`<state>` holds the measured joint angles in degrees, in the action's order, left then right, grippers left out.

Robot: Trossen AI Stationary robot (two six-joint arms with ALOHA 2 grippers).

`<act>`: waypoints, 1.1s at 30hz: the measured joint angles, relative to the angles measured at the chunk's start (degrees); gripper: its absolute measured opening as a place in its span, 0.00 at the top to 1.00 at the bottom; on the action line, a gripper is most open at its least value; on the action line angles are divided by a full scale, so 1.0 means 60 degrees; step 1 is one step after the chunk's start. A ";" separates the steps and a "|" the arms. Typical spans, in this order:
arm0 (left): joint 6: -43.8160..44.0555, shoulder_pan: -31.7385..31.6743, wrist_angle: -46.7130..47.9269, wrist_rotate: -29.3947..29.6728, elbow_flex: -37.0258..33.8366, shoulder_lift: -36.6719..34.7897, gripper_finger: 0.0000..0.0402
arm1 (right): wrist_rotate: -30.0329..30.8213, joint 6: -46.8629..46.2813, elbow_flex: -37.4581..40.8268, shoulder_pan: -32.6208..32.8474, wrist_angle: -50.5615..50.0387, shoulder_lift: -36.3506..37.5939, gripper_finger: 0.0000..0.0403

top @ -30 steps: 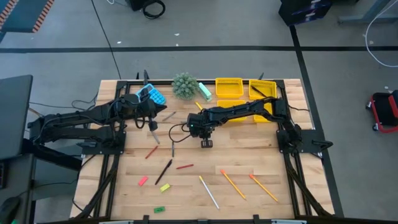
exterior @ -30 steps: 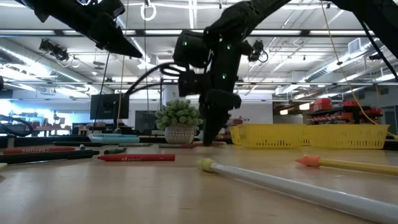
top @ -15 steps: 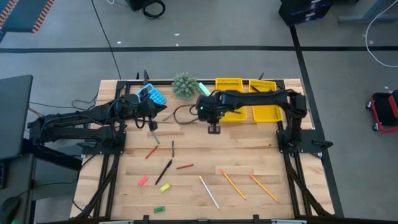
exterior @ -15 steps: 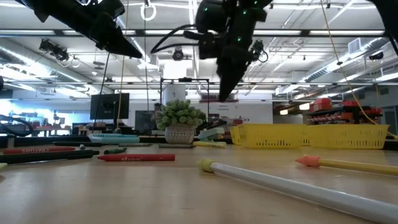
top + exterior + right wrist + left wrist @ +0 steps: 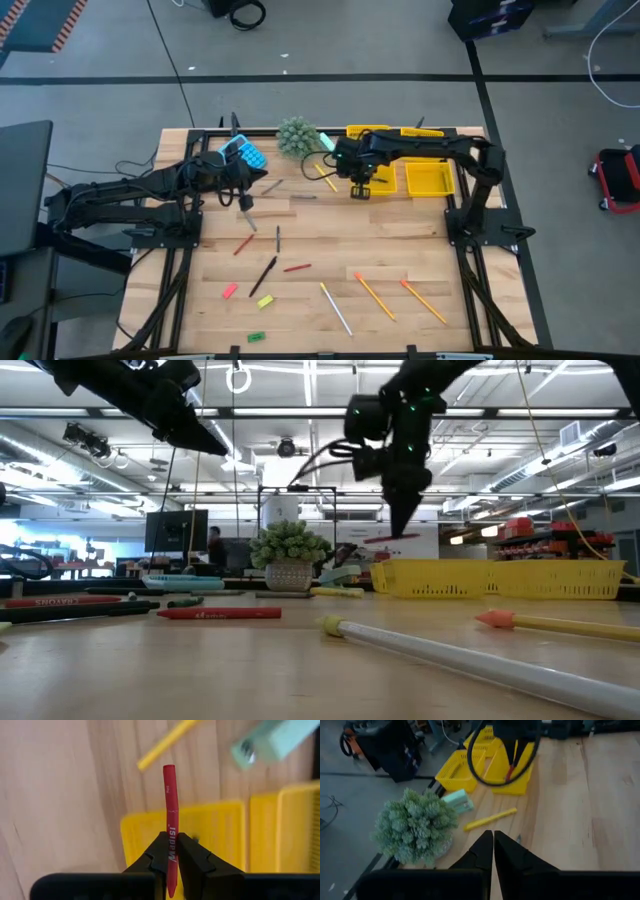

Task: Sort crayons/erasers/pens/pencils in bins
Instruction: Put the top right red crayon into the bottom left yellow bin

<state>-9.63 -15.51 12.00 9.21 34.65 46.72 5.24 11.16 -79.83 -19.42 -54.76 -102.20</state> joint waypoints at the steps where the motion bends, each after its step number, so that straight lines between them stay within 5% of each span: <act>1: 0.0007 -0.0003 0.0048 0.0000 0.0000 0.0000 0.94 | -0.0037 -0.0011 0.0311 -0.0105 0.0198 0.0155 0.90; 15: 0.0712 0.0000 0.0200 -0.0003 -0.0058 0.0018 0.95 | -0.0314 -0.0511 0.3884 -0.1273 0.2175 0.2787 0.90; 33: 0.0754 0.0000 0.0143 -0.0004 -0.0066 0.0022 0.96 | -0.0724 -0.0614 0.4337 -0.1278 0.3242 0.1647 0.90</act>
<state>-5.10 -15.51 12.86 9.19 34.26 46.85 0.90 7.47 -53.80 -27.09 -35.31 -92.32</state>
